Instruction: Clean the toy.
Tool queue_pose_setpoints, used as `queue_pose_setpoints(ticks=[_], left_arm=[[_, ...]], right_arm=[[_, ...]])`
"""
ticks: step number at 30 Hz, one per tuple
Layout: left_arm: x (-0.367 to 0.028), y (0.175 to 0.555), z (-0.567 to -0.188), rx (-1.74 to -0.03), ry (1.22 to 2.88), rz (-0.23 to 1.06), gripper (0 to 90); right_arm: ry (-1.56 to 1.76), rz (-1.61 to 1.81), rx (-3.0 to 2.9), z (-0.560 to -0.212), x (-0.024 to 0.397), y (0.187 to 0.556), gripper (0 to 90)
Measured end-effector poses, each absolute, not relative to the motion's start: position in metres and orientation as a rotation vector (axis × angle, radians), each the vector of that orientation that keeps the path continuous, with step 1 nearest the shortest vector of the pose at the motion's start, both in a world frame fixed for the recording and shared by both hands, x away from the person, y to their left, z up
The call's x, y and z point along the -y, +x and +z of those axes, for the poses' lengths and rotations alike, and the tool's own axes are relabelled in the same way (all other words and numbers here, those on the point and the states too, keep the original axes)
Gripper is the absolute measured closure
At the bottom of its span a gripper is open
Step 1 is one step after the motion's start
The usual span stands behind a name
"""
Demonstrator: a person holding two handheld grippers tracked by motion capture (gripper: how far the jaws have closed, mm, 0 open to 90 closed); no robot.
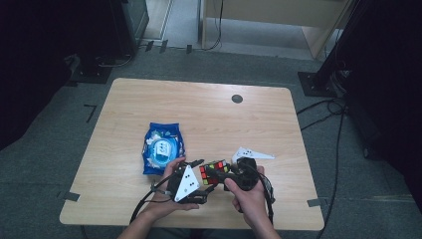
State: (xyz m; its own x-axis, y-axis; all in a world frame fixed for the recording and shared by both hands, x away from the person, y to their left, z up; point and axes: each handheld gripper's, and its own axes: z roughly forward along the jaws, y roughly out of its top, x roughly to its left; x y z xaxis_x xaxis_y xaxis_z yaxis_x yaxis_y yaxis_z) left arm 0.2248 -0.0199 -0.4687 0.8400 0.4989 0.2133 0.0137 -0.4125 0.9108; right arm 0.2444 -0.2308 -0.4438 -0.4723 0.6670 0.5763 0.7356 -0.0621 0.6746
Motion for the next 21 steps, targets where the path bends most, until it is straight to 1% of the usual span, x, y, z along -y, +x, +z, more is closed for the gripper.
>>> queue_pose_setpoints(ticks=[6,9,16,17,18,21], left_arm=[[0.021,0.225,-0.471,-0.369,1.949,0.577,20.2],[0.025,0.222,-0.473,-0.357,1.963,0.613,23.3],[0.026,0.217,-0.473,-0.307,1.967,0.656,26.4],[0.026,0.217,-0.473,-0.303,1.968,0.650,28.0],[0.026,0.217,-0.473,-0.301,1.963,0.637,31.5],[0.025,0.219,-0.473,-0.314,1.953,0.609,33.1]], right_arm=[[-1.592,-1.583,2.100,-0.445,0.230,0.245,34.1],[-1.571,-1.587,2.077,-0.445,0.229,0.244,34.1],[-1.517,-1.561,2.152,-0.444,0.220,0.241,34.0],[-1.517,-1.562,2.154,-0.443,0.220,0.241,34.0],[-1.520,-1.562,2.159,-0.443,0.220,0.241,33.5],[-1.521,-1.557,2.149,-0.443,0.223,0.243,33.2]])
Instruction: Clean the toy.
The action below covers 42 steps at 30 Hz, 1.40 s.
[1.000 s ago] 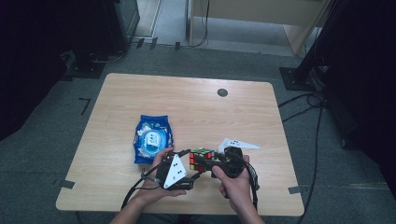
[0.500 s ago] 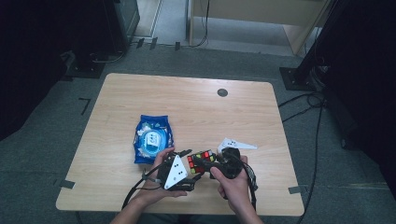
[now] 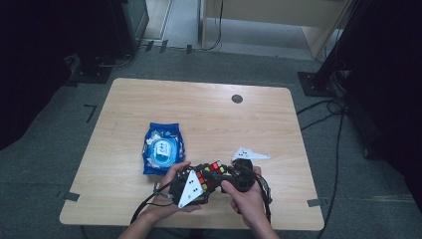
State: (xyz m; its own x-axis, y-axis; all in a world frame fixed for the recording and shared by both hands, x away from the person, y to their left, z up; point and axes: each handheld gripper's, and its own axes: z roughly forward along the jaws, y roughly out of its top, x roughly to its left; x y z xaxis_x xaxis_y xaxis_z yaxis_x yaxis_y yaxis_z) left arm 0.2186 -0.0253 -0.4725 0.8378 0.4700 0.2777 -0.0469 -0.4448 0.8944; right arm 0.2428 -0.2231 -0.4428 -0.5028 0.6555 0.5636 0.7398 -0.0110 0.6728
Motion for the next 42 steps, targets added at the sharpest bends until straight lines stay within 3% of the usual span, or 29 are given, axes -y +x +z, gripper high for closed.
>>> queue_pose_setpoints(ticks=[12,18,28,37,40,42], left_arm=[[0.000,0.237,-0.469,-0.452,1.919,0.623,33.5],[-0.018,0.247,-0.465,-0.536,1.877,0.610,33.5],[-0.019,0.249,-0.466,-0.552,1.872,0.591,33.5],[-0.015,0.247,-0.469,-0.536,1.885,0.579,33.5],[-0.015,0.247,-0.469,-0.535,1.886,0.576,33.5],[-0.014,0.246,-0.469,-0.533,1.883,0.572,33.5]], right_arm=[[-1.440,-1.626,2.137,-0.432,0.240,0.247,27.9],[-1.629,-1.721,2.222,-0.434,0.265,0.253,29.1],[-2.077,-1.450,2.439,-0.494,0.296,0.275,39.5],[-2.147,-1.253,2.524,-0.516,0.296,0.280,51.6],[-2.128,-1.245,2.612,-0.518,0.294,0.279,59.1],[-2.113,-1.267,2.609,-0.518,0.294,0.279,70.8]])
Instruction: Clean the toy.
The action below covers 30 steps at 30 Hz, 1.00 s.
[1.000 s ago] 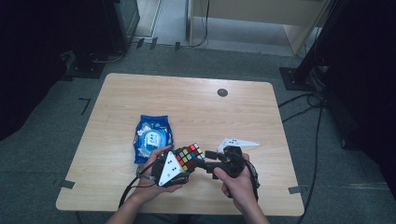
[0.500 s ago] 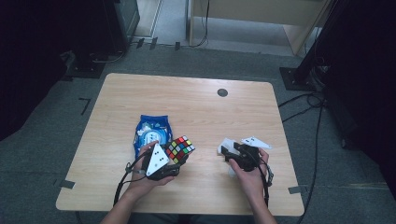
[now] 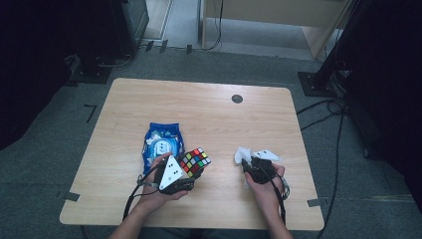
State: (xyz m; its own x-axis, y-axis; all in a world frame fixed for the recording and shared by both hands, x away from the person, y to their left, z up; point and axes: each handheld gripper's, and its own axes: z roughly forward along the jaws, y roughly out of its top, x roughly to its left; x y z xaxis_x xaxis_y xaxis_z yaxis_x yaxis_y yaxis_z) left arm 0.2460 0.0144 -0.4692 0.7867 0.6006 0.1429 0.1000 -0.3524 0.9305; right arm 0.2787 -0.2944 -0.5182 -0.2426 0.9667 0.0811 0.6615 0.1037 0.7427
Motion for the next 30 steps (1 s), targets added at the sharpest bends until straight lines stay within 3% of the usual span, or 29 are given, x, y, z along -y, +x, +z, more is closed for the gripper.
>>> queue_pose_setpoints(ticks=[2,5,19,30], left_arm=[[-0.014,0.246,-0.469,-0.530,1.884,0.572,33.5],[-0.014,0.246,-0.469,-0.526,1.883,0.570,33.5],[0.002,0.237,-0.469,-0.481,1.887,0.513,33.5],[0.006,0.232,-0.467,-0.452,1.868,0.478,33.6]], right_arm=[[1.598,0.967,-1.963,-0.518,0.296,0.278,80.3],[1.579,1.014,-1.939,-0.513,0.298,0.275,85.4],[1.111,1.776,-1.997,-0.413,0.234,0.218,85.7],[1.200,1.790,-1.980,-0.432,0.226,0.223,84.7]])
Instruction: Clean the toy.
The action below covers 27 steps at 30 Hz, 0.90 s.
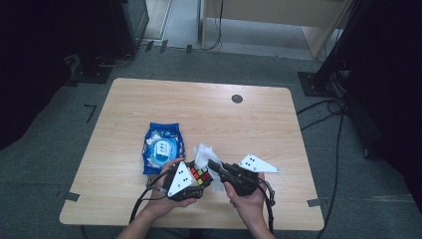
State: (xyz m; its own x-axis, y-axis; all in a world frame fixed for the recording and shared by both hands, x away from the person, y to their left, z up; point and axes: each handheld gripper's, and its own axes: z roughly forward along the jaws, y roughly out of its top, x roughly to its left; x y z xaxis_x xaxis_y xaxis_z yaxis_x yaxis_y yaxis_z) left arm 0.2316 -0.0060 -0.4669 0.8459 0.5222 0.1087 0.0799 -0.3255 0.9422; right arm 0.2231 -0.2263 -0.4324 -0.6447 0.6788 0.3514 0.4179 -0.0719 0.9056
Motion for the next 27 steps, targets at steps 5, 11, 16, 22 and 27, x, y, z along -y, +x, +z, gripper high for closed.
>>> queue_pose_setpoints(ticks=[5,11,16,22,27], left_arm=[[0.003,0.232,-0.465,-0.453,1.863,0.480,33.7],[-0.001,0.234,-0.462,-0.464,1.835,0.476,33.7],[0.000,0.236,-0.466,-0.475,1.855,0.477,33.7],[0.005,0.230,-0.463,-0.442,1.855,0.476,33.7],[0.002,0.230,-0.460,-0.447,1.831,0.453,33.7]], right_arm=[[1.288,1.725,-1.947,-0.445,0.237,0.232,84.3],[1.381,1.585,-1.950,-0.456,0.244,0.239,84.1],[1.226,1.668,-1.896,-0.428,0.234,0.219,84.0],[1.108,1.688,-1.946,-0.416,0.213,0.206,83.5],[1.205,1.698,-1.905,-0.428,0.222,0.213,83.8]])
